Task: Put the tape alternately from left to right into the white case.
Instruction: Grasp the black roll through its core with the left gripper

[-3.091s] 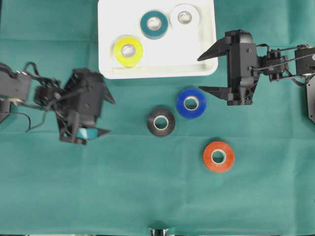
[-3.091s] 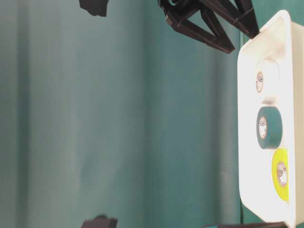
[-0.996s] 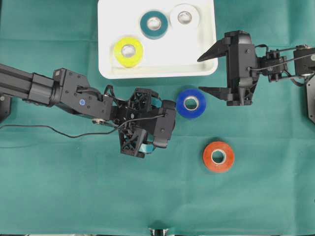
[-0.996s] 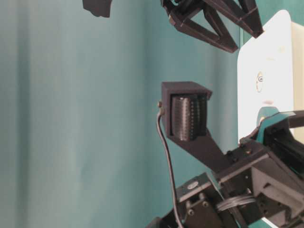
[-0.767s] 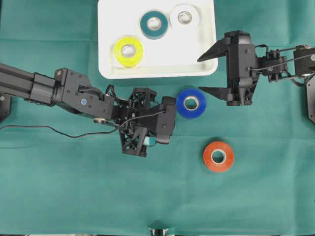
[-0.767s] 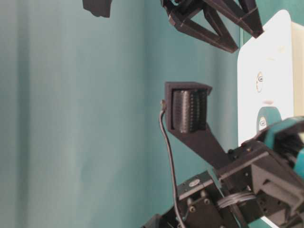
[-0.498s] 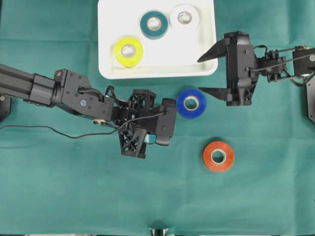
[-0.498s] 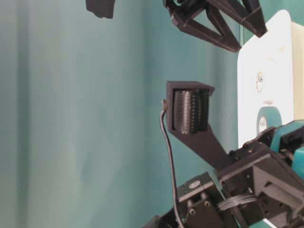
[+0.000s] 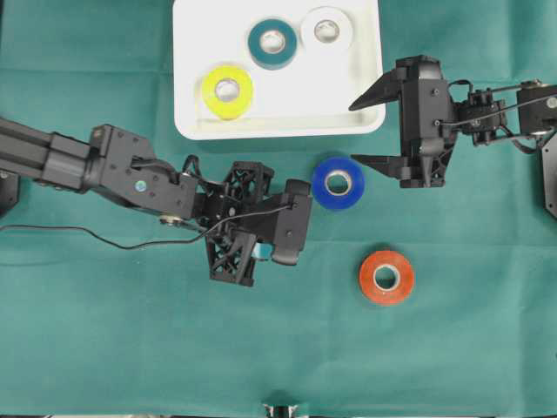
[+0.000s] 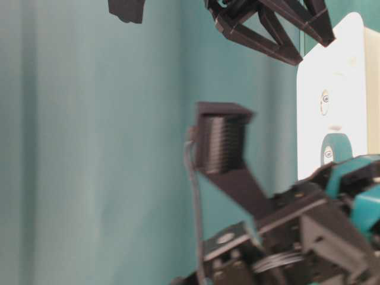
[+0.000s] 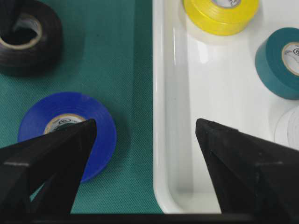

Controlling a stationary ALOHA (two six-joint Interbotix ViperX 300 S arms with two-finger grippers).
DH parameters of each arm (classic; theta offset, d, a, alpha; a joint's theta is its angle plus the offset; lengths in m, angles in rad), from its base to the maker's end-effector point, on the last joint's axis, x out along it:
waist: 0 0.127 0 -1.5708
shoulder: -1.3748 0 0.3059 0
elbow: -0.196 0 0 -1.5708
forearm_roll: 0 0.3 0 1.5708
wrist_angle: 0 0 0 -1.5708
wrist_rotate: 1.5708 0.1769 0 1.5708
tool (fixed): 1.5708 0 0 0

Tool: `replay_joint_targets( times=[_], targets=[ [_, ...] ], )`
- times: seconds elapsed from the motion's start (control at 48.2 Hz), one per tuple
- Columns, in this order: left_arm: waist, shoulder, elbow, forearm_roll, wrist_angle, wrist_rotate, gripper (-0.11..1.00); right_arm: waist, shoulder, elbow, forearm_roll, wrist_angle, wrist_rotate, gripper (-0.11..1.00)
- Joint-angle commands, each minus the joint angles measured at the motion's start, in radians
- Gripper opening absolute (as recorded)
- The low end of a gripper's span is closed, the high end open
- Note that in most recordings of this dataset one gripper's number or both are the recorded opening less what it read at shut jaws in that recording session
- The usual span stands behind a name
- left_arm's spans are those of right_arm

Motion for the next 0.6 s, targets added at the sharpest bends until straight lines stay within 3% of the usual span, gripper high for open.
replay_joint_targets(
  times=[0.0, 0.581],
  targets=[
    [-0.012, -0.072, -0.014, -0.002, 0.014, 0.000, 0.23, 0.002, -0.006, -0.008, 0.002, -0.008, 0.000, 0.79],
    [-0.015, -0.187, 0.003, 0.003, 0.101, 0.003, 0.23, 0.002, -0.006, -0.006, 0.002, -0.008, 0.000, 0.79]
  ],
)
